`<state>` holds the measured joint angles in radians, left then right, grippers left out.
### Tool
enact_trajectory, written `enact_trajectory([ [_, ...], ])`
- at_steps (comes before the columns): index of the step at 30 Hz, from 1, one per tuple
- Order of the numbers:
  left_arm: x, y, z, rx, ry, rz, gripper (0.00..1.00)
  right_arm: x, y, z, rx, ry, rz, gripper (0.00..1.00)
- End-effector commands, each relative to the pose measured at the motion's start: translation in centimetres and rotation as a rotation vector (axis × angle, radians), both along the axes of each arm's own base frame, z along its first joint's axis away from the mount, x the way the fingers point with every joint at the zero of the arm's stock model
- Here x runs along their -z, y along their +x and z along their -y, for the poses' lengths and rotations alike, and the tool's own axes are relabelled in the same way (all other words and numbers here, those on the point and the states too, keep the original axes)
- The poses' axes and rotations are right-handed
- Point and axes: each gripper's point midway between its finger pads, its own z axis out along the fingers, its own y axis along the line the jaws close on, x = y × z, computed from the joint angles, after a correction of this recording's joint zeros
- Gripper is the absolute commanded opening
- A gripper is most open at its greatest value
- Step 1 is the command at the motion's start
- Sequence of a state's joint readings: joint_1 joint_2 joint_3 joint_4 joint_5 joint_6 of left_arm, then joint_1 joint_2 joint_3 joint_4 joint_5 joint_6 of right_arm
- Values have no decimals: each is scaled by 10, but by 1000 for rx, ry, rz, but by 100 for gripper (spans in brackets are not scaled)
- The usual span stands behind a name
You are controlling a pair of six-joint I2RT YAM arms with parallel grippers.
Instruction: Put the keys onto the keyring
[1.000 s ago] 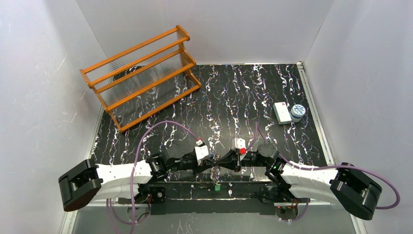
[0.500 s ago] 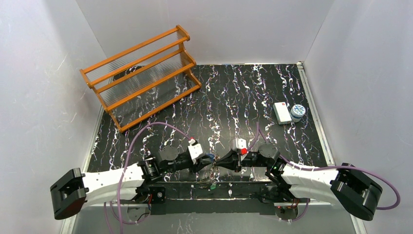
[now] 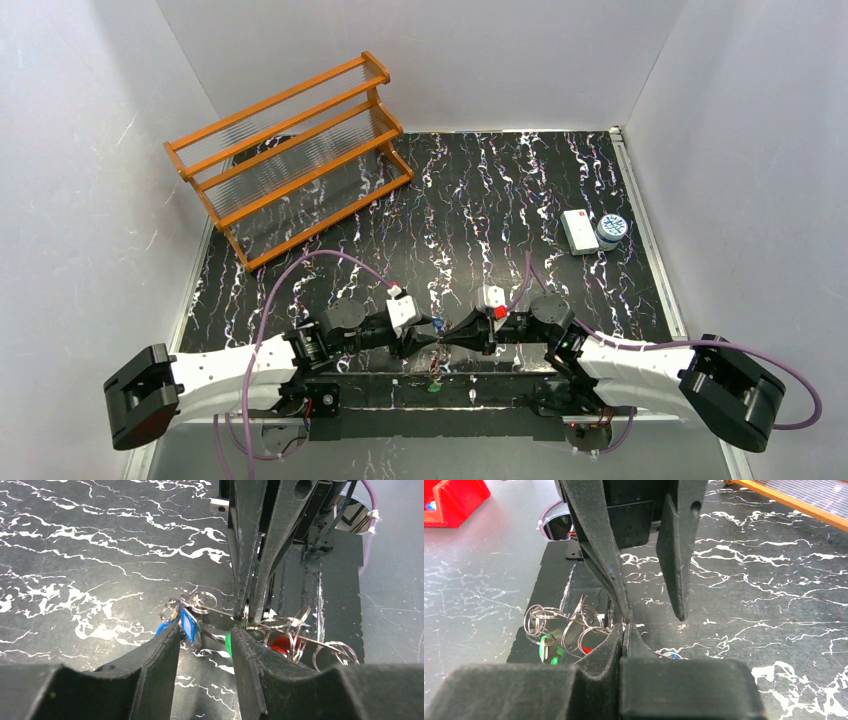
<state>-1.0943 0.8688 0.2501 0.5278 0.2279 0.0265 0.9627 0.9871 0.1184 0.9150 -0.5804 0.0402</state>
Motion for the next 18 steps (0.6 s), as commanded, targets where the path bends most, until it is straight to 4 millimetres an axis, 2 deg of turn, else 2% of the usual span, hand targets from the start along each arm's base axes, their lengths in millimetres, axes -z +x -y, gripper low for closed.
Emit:
enact_trajectory([
  [1, -17, -14, 14, 94, -80, 4, 39, -27, 4, -4, 7, 87, 74, 1],
  [7, -18, -17, 15, 120, -84, 8, 39, -28, 5, -3, 14, 90, 76, 1],
  [14, -6, 2, -2, -17, 1, 13, 41, -29, 5, -2, 19, 91, 82, 1],
  [18, -6, -1, -6, -11, 4, 15, 38, -29, 5, -2, 18, 90, 83, 1],
])
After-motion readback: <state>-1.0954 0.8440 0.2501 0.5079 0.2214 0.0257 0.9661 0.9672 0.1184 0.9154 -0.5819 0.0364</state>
